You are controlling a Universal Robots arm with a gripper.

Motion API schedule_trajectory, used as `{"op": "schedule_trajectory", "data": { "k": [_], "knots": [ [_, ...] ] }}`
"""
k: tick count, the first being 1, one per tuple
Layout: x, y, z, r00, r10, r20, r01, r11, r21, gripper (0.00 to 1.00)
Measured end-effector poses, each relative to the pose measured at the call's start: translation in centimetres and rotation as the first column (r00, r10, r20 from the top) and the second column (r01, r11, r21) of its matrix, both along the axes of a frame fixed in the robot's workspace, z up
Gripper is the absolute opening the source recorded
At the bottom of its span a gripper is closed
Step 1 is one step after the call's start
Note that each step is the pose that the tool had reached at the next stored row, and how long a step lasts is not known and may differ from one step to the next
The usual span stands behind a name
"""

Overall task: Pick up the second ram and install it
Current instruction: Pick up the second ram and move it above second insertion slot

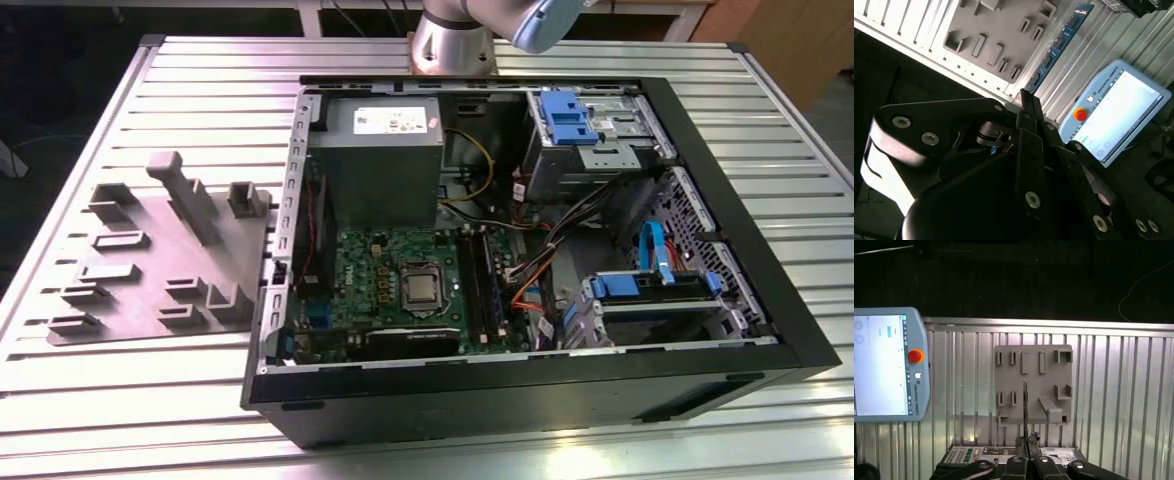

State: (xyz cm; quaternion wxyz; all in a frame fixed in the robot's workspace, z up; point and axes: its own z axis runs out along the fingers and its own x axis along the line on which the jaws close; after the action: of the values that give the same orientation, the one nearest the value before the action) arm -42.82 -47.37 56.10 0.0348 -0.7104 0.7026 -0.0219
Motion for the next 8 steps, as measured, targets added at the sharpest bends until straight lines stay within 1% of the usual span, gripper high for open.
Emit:
{"op": "schedule_trajectory", "data": {
  "k": [1,3,8],
  "knots": [
    [0.0,0.0,0.0,1.0,0.0,0.0002,0.0,1.0,0.0,0.12],
    [0.0,0.0,0.0,1.0,0.0,0.0068,0.0,1.0,0.0,0.12],
    [0.17,0.0,0.0,1.0,0.0,0.0068,0.0,1.0,0.0,0.12]
  ]
}}
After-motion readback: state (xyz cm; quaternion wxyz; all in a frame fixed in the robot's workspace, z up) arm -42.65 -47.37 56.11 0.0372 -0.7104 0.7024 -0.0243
